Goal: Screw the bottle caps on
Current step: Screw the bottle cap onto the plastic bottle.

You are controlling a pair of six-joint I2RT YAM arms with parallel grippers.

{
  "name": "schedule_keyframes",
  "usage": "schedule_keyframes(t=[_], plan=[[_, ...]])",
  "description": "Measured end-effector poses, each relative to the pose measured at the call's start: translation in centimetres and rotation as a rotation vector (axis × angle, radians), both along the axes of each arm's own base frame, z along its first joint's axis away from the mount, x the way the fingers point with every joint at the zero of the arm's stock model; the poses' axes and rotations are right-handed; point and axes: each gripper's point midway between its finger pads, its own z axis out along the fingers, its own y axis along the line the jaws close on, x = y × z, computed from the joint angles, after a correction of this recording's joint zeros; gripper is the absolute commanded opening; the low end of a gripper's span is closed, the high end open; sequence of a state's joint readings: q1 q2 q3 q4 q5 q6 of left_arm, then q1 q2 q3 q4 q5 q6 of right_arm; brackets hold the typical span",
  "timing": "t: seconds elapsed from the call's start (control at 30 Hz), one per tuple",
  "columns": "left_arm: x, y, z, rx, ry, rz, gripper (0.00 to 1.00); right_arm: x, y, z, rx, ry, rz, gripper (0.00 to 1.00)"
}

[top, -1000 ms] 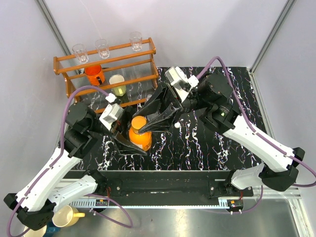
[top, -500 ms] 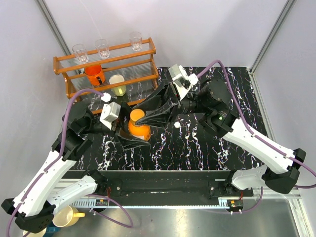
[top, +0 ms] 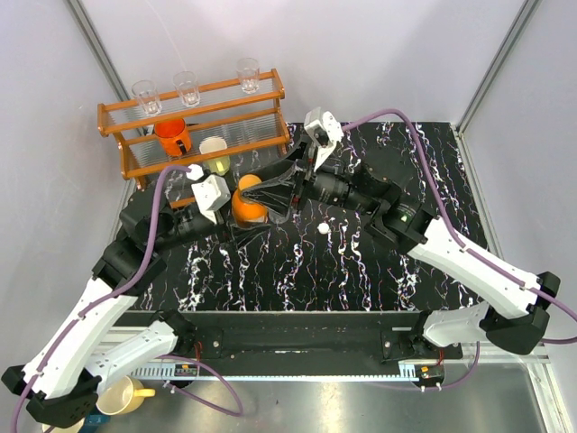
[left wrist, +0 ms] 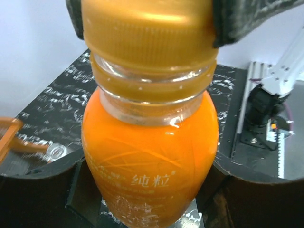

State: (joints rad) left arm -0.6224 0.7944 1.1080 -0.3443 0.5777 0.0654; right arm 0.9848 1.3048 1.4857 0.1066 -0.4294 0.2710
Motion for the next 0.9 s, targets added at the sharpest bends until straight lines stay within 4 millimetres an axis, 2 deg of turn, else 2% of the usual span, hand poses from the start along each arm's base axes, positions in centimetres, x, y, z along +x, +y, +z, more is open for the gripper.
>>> schedule_keyframes(t=[0.07,0.13,0.27,0.37,0.43,0.57,0.63,0.7,0.8,0.9], plan=[[0.9,0.5,-0.6,0.021,-0.001,0.056,0.07,0.8,0.2,-0.6,-0.017,0.019,-0.053,0.18],[1.8,0.9,-1.2,0.038,-0.004,0.107,0.07,1.5,0.5,-1.1,-0.035,0.037,-0.113,0.25],[2.4,1.5,-1.7,0.047,-0.007,0.155,0.07,2.1,1.1,-1.5,-0.057,0.046,-0.184,0.58],[2.4,1.6,-2.0,0.046,-0.001,0.163,0.08,1.9,1.3,-1.8,-0.072,0.051,-0.195,0.69],[2.2,1.5,-2.3,0.045,0.012,0.153,0.08,1.6,1.4,-2.1,-0.087,0.051,-0.196,0.79],[1.7,0.9,-2.3,0.021,0.037,0.113,0.09,1.0,1.0,-2.2,-0.108,0.038,-0.195,0.86],[1.3,0.7,-2.2,0.01,0.051,0.092,0.09,0.6,0.7,-2.1,-0.114,0.03,-0.191,0.95],[0.9,0.4,-1.9,-0.011,0.068,0.069,0.08,0.2,0.4,-1.9,-0.115,0.016,-0.186,1.0],[0.3,0.1,-1.0,-0.051,0.083,0.028,0.08,-0.2,-0.3,-1.9,-0.135,-0.004,-0.189,1.0],[-1.6,-0.7,0.2,-0.098,0.098,-0.086,0.09,-0.4,-1.4,-1.7,-0.155,-0.041,-0.202,1.0]])
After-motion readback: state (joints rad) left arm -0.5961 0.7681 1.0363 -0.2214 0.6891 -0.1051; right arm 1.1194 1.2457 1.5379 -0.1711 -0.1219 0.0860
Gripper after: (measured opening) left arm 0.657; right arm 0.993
